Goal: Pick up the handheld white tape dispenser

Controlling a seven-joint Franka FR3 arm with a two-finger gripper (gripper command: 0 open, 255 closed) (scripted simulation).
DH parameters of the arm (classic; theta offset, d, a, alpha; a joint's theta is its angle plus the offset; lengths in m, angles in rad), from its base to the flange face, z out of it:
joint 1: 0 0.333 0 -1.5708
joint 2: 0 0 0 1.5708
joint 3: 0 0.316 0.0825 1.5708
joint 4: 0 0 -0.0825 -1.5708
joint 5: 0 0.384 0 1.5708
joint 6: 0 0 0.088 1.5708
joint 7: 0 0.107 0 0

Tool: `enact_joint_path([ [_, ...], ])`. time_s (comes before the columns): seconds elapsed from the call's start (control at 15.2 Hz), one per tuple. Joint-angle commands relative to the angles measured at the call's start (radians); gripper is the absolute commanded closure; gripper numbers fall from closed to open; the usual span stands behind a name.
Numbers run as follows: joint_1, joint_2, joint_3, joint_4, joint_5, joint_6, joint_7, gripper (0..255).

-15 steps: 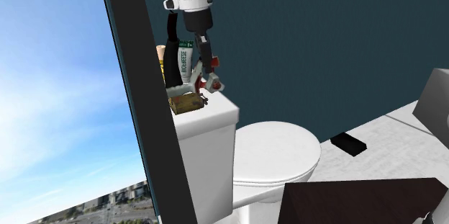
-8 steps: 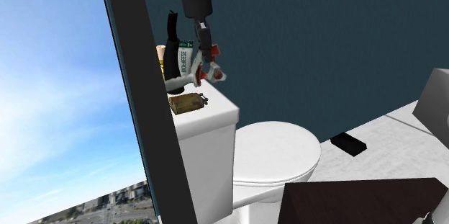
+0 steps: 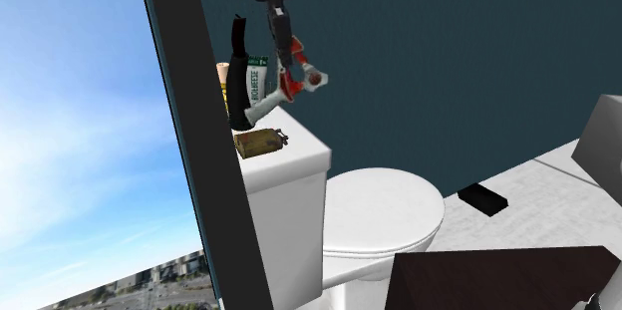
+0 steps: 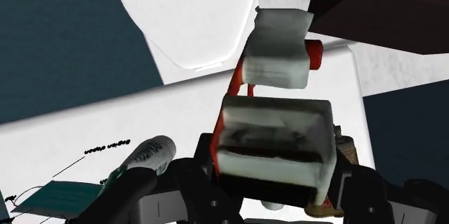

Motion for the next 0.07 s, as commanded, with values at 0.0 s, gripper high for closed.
enact_joint_path([
  [0.0, -0.001, -0.001, -0.001, 0.007, 0.000, -0.008, -0.002, 255],
])
